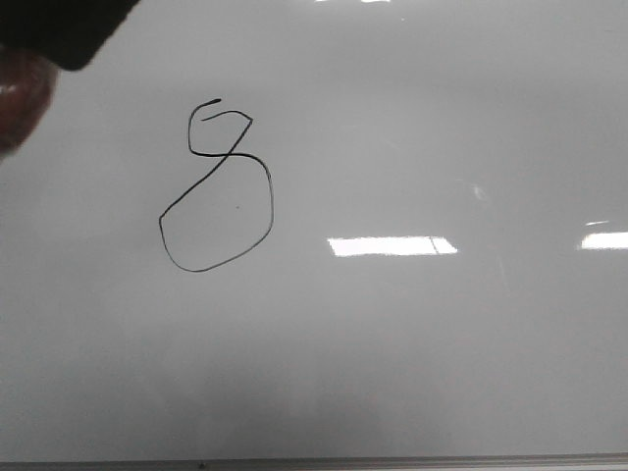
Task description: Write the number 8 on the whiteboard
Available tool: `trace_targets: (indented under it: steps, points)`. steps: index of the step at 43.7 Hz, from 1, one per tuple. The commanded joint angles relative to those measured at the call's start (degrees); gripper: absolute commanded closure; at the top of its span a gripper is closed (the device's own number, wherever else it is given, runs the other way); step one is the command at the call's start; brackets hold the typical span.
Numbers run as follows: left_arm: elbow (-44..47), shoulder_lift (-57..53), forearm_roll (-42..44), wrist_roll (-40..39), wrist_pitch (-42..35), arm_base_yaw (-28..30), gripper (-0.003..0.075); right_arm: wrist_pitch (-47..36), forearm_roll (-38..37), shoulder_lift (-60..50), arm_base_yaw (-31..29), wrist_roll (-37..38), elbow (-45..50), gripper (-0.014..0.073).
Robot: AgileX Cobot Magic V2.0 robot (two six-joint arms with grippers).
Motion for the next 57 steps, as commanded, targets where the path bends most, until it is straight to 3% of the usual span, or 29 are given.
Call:
trace_targets:
  steps: [1,10,13,17,25,30,37,44,51,57]
  points:
    - [-2.08,-0.06,-1.21,0.11,-3.26,-0.43,0.0582,-2.11,1.90,-2.29,-0.08,-0.28,-1.86,0.0655]
    - [-2.08,-0.06,-1.13,0.11,-3.26,-0.43,0.0743,-0.77,1.66,-2.29,-0.08,-0.28,-1.86,0.0648]
    - [-2.08,-0.06,-1.08,0.11,-3.26,-0.43,0.0741,-0.76,1.66,-2.29,-0.08,0.09,-1.86,0.0608]
    - [-2.08,-0.06,-1.08,0.11,-3.26,-0.43,0.0741,-1.25,1.71,-2.29,-0.08,0.23,-1.86,0.0480]
    - [-2.08,0.02,-0.65,0.11,-2.44,-0.43,0.0741,-3.75,1.71,-2.70,-0.32,5.25,-1.86,0.0094]
    - [-2.08,1.39,1.68,-2.06,-1.01,-0.11,0.0741,-4.67,1.43,-4.62,-1.13,7.05,-1.86,0.0015]
    - [-2.08,4.99,7.24,-10.67,0.61,4.87,0.0741,-4.14,-1.28,-10.50,-5.87,12.70,-1.17,0.0021]
    - [-2.08,8.46,11.14,-16.30,0.61,16.73,0.0741,-4.68,-2.78,-20.07,-11.98,17.10,6.87,0.0118]
    - [-2.08,10.94,13.66,-16.92,-0.47,32.66,0.0741,-10.38,-2.78,-32.44,-16.86,18.90,21.99,0.0278]
    - [-2.08,12.64,14.07,-16.92,-3.95,45.78,0.0741,-15.33,-2.78,-44.28,-19.71,20.37,35.01,0.0524]
